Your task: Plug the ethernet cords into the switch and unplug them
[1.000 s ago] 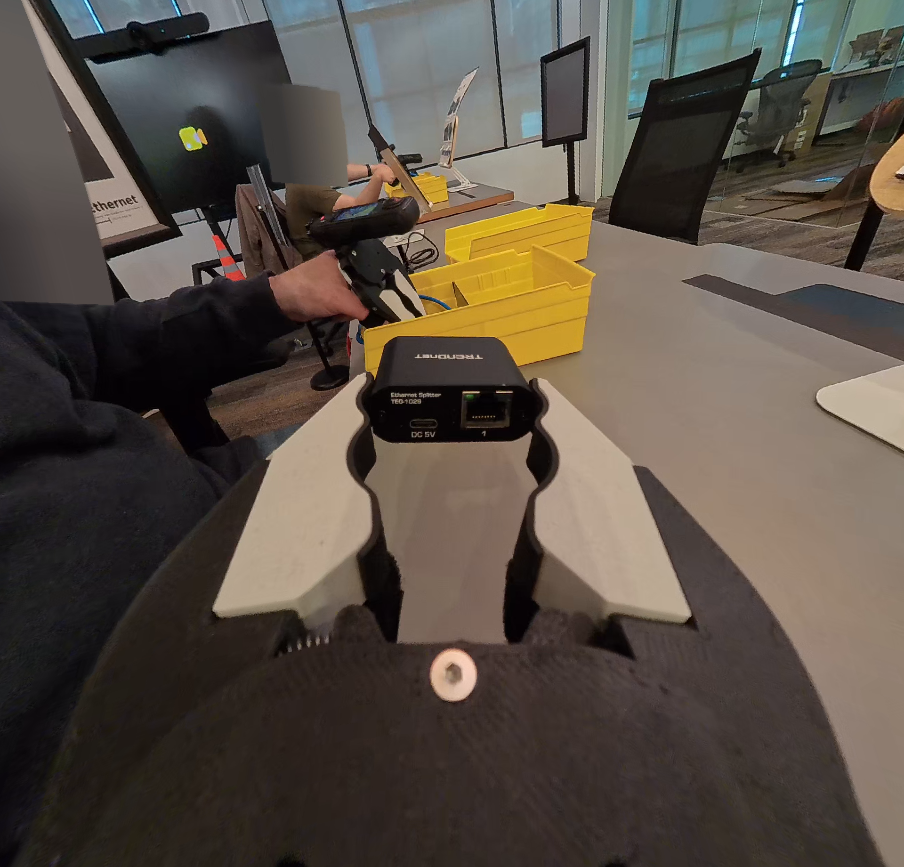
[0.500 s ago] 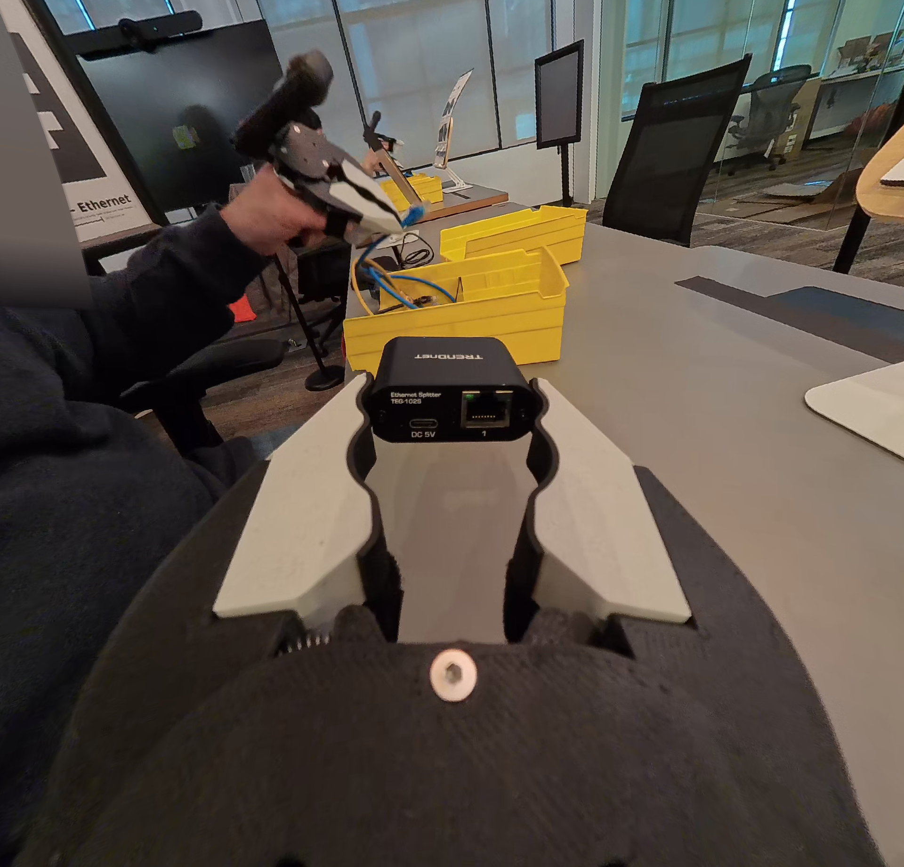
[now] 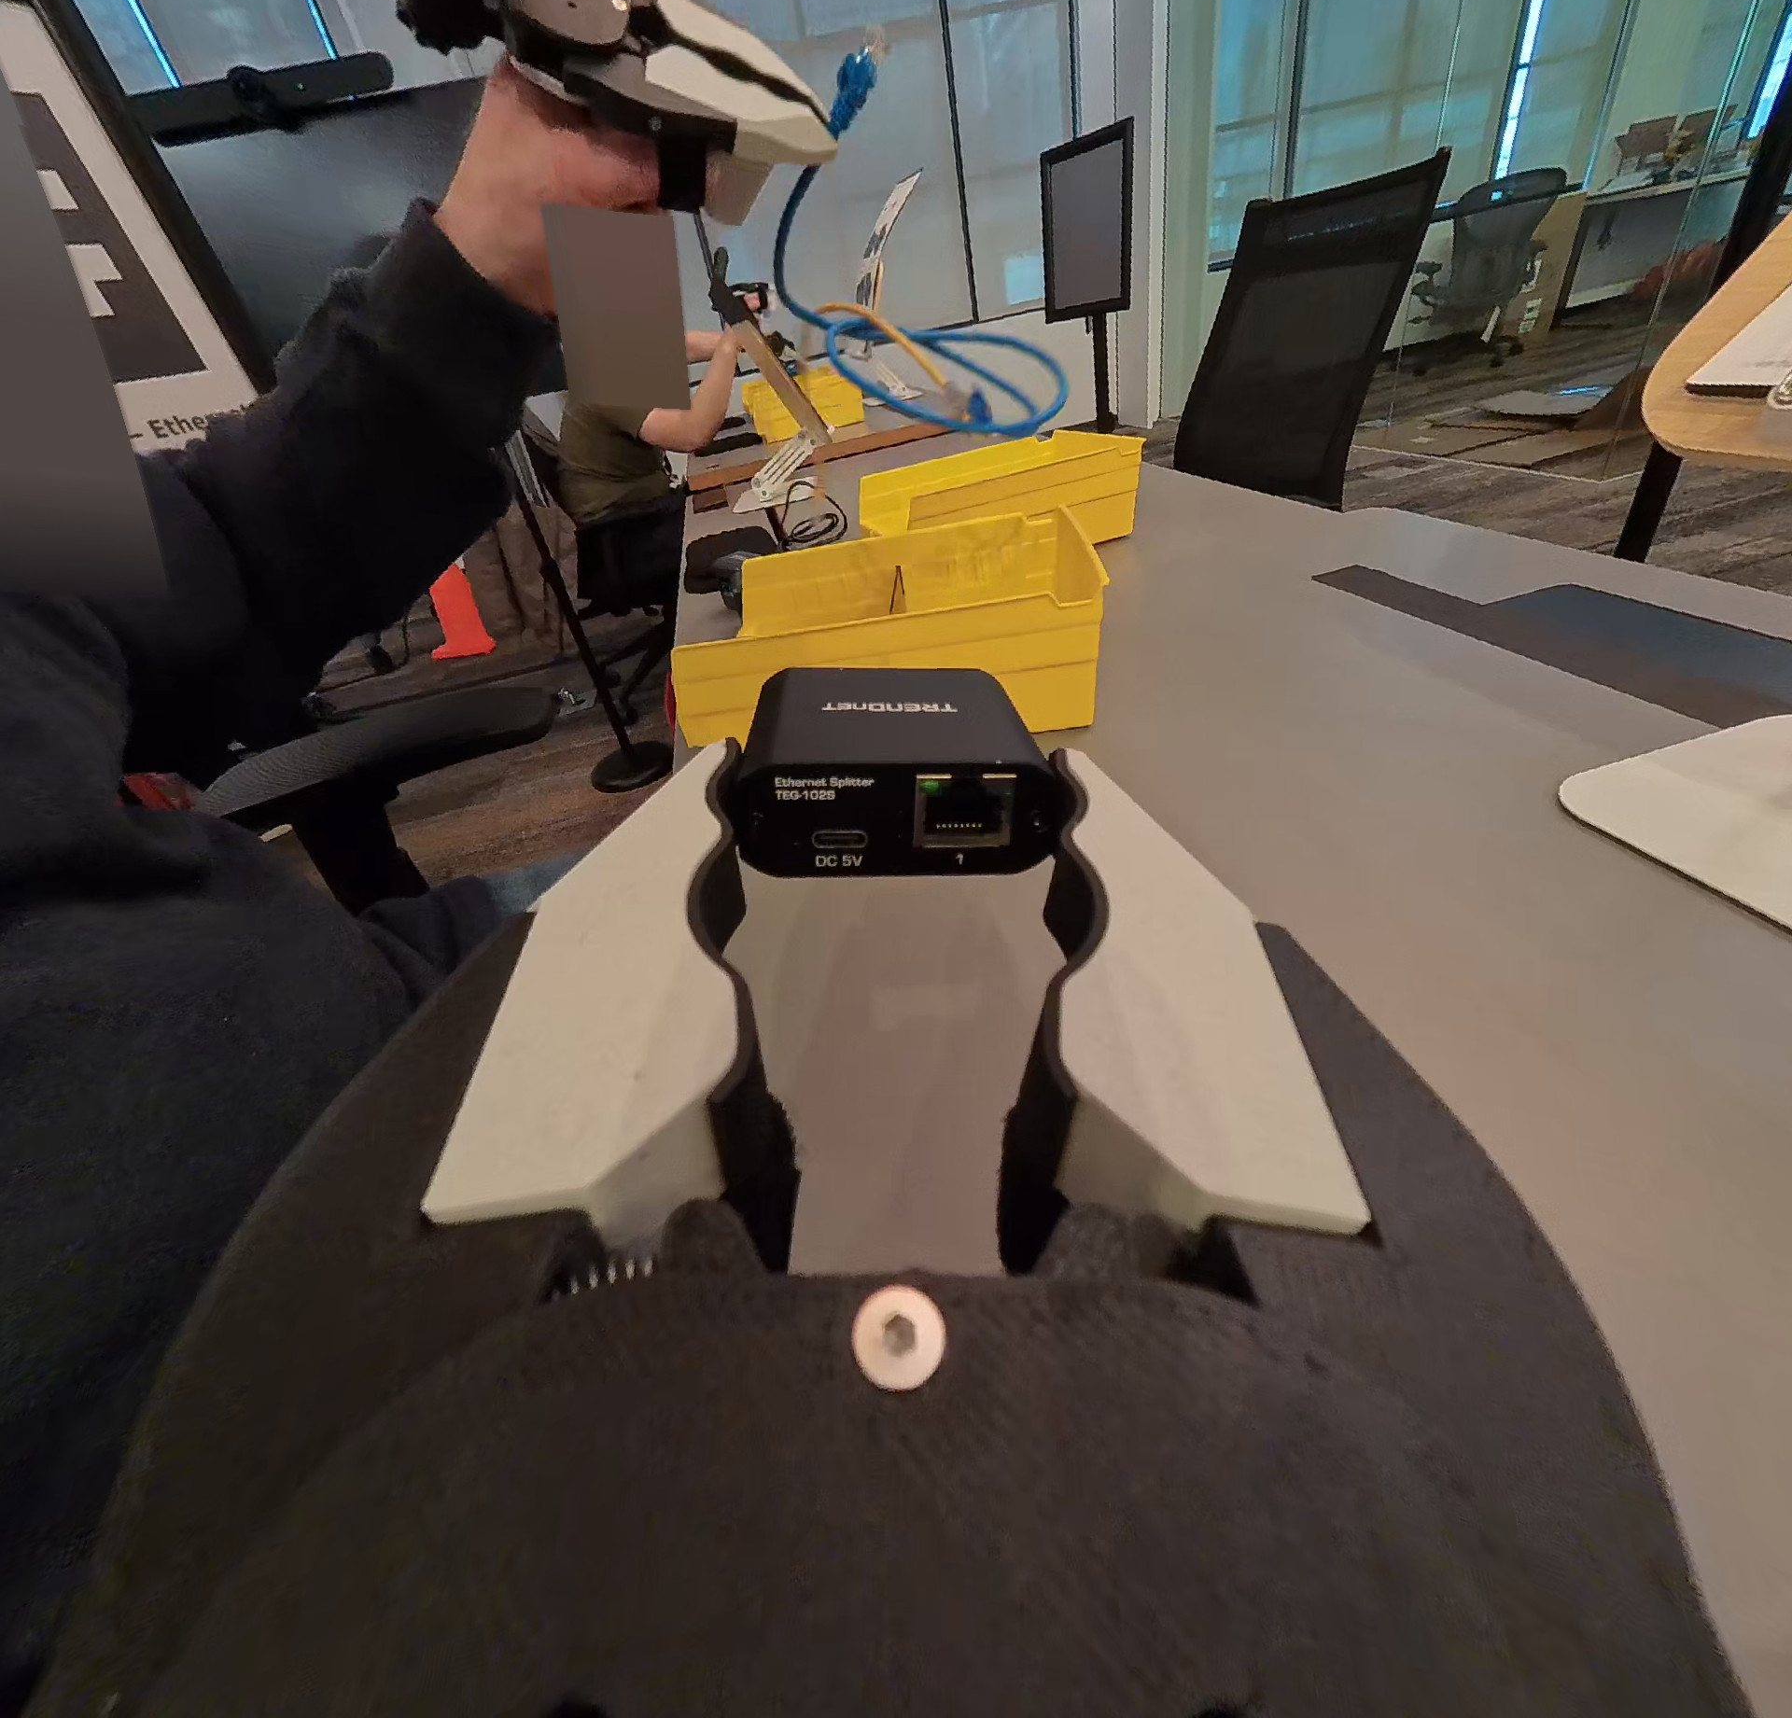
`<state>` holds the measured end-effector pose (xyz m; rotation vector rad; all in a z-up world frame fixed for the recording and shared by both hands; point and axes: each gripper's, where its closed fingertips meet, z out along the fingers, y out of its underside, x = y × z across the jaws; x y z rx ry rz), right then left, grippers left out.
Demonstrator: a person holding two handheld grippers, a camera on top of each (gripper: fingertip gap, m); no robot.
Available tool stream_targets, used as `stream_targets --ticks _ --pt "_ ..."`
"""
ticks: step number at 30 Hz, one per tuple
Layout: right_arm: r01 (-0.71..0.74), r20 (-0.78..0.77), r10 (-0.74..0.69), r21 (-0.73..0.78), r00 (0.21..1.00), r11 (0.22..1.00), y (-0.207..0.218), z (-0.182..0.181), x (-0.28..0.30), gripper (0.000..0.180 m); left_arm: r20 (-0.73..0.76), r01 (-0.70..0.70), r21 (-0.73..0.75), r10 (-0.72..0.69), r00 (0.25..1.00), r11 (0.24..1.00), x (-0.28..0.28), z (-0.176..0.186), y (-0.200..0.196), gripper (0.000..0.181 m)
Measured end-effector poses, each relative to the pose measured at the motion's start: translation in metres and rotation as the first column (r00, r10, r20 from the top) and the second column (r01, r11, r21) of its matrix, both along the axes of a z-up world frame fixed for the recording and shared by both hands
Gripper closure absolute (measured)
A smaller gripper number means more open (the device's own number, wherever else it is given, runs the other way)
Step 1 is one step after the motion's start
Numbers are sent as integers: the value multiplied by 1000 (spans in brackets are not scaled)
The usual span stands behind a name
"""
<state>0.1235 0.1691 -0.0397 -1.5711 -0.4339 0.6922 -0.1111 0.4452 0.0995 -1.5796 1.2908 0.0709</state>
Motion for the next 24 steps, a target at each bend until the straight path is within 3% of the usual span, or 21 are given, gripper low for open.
stream_targets --ticks 7,11,15,24 --pt "24 -14 -24 4 1000 1000 -3 1 9 119 92 162 -20 -160 983 987 53 21 -28 175" --pt "39 -18 -39 5 999 999 -4 1 15 119 79 279 -19 -277 958 960 91 24 -65 175" --pt "48 -24 -48 8 999 999 -6 1 18 119 55 307 -32 -305 951 951 111 14 -72 175" --pt "47 -31 -47 -2 998 999 -9 -4 21 119 213 156 61 -165 963 986 26 48 -58 175"
